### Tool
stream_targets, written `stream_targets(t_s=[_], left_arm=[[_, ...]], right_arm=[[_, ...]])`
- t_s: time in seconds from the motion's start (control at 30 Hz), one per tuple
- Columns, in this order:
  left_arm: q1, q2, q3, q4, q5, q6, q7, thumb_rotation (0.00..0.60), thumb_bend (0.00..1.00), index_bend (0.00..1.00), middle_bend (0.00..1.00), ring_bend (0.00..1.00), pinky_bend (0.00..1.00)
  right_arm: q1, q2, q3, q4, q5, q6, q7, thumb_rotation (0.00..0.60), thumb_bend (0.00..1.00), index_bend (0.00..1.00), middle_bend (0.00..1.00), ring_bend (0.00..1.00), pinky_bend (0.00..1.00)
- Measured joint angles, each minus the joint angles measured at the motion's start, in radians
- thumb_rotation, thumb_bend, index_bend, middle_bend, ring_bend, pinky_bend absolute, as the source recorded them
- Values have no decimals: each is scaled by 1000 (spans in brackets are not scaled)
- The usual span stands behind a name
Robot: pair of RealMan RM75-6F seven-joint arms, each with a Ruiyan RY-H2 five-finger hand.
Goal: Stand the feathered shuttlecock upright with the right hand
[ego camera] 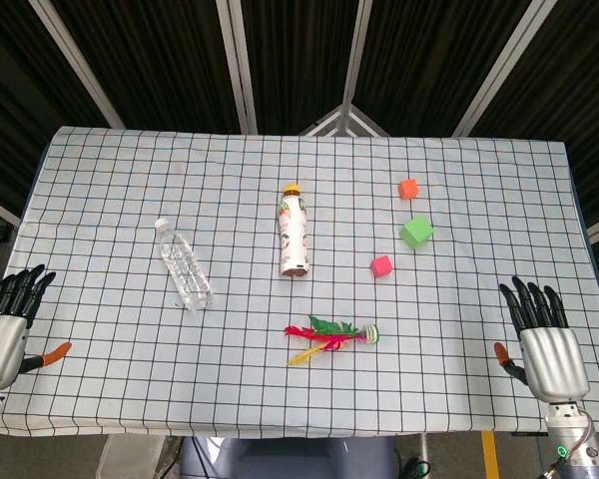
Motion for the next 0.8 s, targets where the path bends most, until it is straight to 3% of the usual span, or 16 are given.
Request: stream_targets(t_s=[0.27,0.4,0.53,0.8], left_arm=[[0,-1,-1,-2,-3,-1,3,600,0,0,0,0,0],[0,0,0,-2,-6,-5,0,600,0,0,0,0,0],[-3,1,-1,-5,-9,-12,-1,600,0,0,0,0,0],[-4,4,1,-8,-8,-17,-10,600,0,0,0,0,0]], right_arm=[[7,1,10,-21,-19,-40,6,600,366,5,0,0,0],[32,10,15,-67,-17,-103,8,600,367,174,1,0,0],[93,4,53,-123,3,-196,-3,600,367,309,76,0,0],[242,-120,155,-159,156,-379,-158,600,367,392,157,0,0]])
